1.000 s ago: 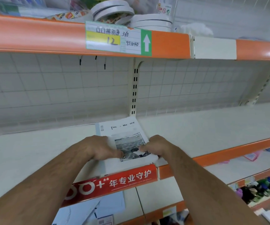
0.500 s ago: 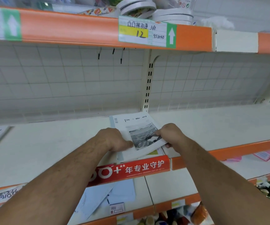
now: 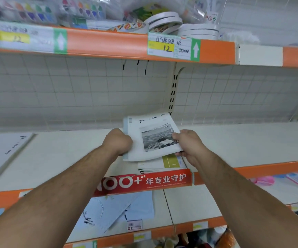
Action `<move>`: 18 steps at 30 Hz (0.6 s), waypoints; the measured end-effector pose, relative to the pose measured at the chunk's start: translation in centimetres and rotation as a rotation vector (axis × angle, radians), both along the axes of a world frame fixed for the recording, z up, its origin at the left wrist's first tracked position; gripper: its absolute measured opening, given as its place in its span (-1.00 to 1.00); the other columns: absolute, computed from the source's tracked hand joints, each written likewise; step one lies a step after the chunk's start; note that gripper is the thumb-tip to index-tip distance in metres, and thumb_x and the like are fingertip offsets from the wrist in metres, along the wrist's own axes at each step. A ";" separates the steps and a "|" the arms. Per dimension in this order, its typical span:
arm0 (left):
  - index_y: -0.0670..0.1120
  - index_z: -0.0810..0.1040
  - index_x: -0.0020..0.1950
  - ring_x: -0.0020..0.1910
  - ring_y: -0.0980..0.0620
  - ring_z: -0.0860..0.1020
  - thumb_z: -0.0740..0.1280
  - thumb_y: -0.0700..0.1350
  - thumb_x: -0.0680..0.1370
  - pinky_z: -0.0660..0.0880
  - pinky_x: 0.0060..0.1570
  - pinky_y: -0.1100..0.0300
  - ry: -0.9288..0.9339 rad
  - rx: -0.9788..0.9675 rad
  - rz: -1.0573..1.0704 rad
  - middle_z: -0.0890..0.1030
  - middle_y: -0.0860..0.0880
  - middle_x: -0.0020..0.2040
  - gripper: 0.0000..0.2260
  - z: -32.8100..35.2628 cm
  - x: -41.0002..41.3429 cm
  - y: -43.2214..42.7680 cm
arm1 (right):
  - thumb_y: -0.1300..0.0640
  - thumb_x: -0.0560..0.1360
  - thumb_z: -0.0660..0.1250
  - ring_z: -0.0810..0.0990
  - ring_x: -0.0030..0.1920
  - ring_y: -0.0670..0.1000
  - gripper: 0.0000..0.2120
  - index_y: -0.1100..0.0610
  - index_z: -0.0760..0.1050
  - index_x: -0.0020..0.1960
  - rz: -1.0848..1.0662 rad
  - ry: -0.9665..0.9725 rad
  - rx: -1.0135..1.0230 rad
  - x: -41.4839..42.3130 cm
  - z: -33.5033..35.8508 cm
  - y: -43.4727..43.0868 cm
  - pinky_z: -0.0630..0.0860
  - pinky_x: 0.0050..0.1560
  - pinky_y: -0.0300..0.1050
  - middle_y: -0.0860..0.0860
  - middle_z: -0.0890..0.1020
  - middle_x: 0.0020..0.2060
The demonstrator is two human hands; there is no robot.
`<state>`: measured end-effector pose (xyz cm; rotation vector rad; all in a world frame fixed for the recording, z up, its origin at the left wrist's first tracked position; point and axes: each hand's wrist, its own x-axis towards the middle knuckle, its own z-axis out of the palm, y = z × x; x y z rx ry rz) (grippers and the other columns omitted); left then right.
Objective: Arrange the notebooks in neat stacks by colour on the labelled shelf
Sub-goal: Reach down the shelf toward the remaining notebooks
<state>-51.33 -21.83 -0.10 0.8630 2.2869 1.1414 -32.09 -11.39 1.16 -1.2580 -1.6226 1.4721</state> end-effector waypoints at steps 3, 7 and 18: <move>-0.28 0.51 -0.06 -0.27 -0.09 0.53 0.30 -0.31 0.52 0.45 -0.42 0.20 -0.057 0.039 0.049 0.55 -0.18 -0.16 -0.96 0.3 -0.5 -1.6 | 0.21 0.58 0.30 0.57 -0.36 0.09 -0.87 0.17 0.48 -0.15 0.061 -0.017 0.010 -0.4 0.0 -1.0 0.47 -0.48 -0.15 0.14 0.60 -0.26; -0.30 0.51 -0.01 -0.23 -0.13 0.54 0.34 -0.32 0.50 0.48 -0.36 0.15 -0.079 0.018 0.129 0.56 -0.22 -0.12 -0.90 0.0 -1.7 -4.6 | 0.29 0.50 0.34 0.60 -0.34 0.14 -0.94 0.26 0.55 -0.14 0.155 -0.080 0.028 -1.8 -0.6 -2.5 0.48 -0.49 -0.17 0.22 0.64 -0.22; -0.29 0.53 0.00 -0.19 -0.13 0.54 0.36 -0.28 0.50 0.43 -0.33 0.18 -0.036 0.012 0.280 0.58 -0.22 -0.09 -0.88 -0.3 -8.0 -13.8 | 0.29 0.49 0.35 0.59 -0.33 0.13 -0.90 0.32 0.60 -0.07 0.335 -0.136 0.067 -9.5 -1.0 -9.2 0.47 -0.48 -0.19 0.21 0.69 -0.17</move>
